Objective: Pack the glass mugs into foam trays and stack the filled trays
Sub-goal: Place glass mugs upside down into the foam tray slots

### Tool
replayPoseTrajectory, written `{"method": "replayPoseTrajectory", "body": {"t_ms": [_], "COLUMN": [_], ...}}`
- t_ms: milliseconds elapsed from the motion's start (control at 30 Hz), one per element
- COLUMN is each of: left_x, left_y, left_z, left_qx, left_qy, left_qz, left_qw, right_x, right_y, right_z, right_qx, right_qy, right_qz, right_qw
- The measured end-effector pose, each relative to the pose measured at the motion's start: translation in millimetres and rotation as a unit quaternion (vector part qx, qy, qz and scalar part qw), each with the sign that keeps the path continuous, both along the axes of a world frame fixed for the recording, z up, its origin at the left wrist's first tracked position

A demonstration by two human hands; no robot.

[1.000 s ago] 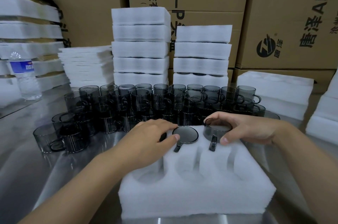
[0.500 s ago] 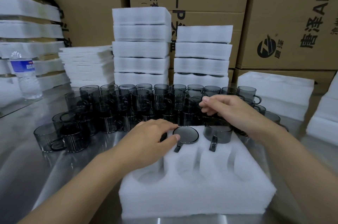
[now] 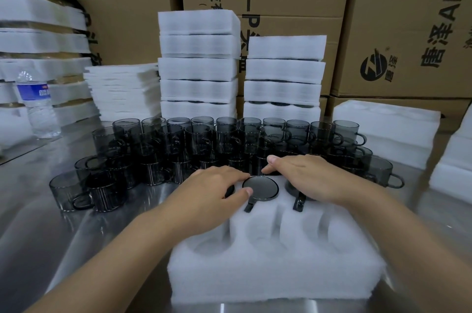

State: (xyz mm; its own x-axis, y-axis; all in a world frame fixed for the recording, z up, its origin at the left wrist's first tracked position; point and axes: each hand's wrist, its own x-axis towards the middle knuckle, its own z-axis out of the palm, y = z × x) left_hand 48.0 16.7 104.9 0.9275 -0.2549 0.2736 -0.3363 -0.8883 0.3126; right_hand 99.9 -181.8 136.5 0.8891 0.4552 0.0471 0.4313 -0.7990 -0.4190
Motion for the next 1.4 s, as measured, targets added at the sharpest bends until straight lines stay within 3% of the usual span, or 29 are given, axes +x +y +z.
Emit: {"method": "replayPoseTrajectory", "body": {"t_ms": [267,733,833,933,1033,1167,1400], "left_x": [-1.7,0.7,-2.2,-5.6,-6.9,-9.8,-3.1], "left_y": [-1.5,-0.6,0.6,8.6,28.9,63.9,108.0], "left_z": [2.4,-0.3,3.5,15.7,32.8,44.8,43.9], "left_qx": [0.007,0.005,-0.03,-0.012,0.08,0.113,0.142], "left_qy": [0.001,-0.01,0.001,-0.078,-0.16,-0.067,0.113], "left_qz": [0.001,-0.01,-0.021,0.077,0.26,0.374,0.422], "left_qw": [1.0,1.0,0.999,0.994,0.949,0.918,0.888], "right_x": [-1.6,3.8,2.9,2.8,3.3,3.2,2.7], "right_y": [6.5,8.3,7.7,7.3,6.7,7.1,7.0], "right_z": [-10.2,-13.1,-13.5,-13.4,-13.1,-13.7,-14.3], "right_qx": [-0.11,-0.133,-0.129,-0.126,-0.124,-0.126,-0.117], "right_qy": [-0.011,0.023,0.022,0.022,0.028,0.025,0.023], "right_qz": [0.027,0.039,0.039,0.038,0.039,0.039,0.038], "right_qw": [0.994,0.99,0.991,0.991,0.991,0.991,0.992]}}
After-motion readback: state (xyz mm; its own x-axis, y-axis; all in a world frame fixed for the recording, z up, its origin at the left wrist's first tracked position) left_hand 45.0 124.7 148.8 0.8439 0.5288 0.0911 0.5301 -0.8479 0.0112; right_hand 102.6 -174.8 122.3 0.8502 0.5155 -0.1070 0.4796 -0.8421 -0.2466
